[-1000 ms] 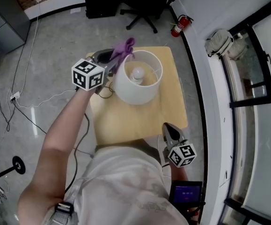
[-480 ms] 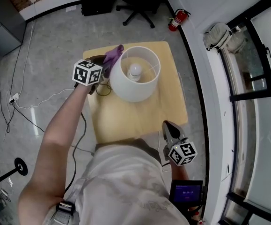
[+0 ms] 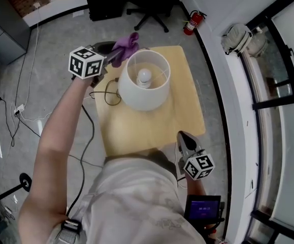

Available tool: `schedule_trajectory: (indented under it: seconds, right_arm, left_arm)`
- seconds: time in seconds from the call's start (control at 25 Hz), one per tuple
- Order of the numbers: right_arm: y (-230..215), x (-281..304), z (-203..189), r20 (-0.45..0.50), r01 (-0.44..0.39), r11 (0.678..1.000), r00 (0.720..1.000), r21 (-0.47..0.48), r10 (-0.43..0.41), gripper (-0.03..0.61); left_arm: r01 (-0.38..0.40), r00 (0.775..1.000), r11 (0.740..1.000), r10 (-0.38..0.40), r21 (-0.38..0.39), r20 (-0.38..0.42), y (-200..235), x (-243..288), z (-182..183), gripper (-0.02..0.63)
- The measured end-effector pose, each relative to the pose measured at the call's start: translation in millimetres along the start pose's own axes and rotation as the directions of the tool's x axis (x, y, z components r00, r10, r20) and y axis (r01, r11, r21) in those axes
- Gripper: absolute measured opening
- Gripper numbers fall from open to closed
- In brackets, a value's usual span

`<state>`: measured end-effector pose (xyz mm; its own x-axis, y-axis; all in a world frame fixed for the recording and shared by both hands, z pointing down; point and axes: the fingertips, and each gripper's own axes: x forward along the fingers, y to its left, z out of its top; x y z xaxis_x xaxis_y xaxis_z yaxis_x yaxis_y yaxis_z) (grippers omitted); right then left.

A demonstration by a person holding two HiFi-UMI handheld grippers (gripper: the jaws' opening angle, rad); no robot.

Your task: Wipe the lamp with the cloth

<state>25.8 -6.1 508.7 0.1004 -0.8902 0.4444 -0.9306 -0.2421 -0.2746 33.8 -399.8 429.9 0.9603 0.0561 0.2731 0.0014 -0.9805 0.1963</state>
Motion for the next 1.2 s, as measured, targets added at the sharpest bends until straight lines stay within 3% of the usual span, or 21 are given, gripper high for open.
schedule_trajectory:
  seconds: [0.24,0.44,0.64,0.84,1.2]
  right_arm:
    - [-7.6,-6.2,-8.0,0.021,0.011,1.0,1.0,0.024,-0.012,0.014]
    - [-21.0,-20.2,-22.8,0.029,0.046,0.997,0.998,0.06,-0.048,0.014]
    - [-29.9,-32.7,-31.2,0.041,0.069,0.994,0.997,0.083,-0.072,0.014]
    - [-37.0,-42.4,-39.1,0.033,0.091,0.99,0.995,0.108,-0.095,0.014]
    - [-65.6,-61.5,-47.5,0.034,0.12,0.983,0.991,0.139,-0.126,0.014]
  left_arm:
    - [0.214,0.977,0.97,-0.21,0.12,-0.04,-33.7,4.4,56.4,0.092]
    - [0.322,0.939,0.938,-0.297,0.131,-0.174,-52.8,18.1,51.3,0.092]
    - [0.271,0.919,0.957,-0.225,0.104,-0.324,-41.3,39.2,9.7,0.092]
    - [0.251,0.893,0.966,-0.204,0.067,-0.401,-26.3,58.6,-30.4,0.091]
    - [0.157,0.84,0.985,-0.092,0.077,-0.534,0.5,75.4,-89.4,0.091]
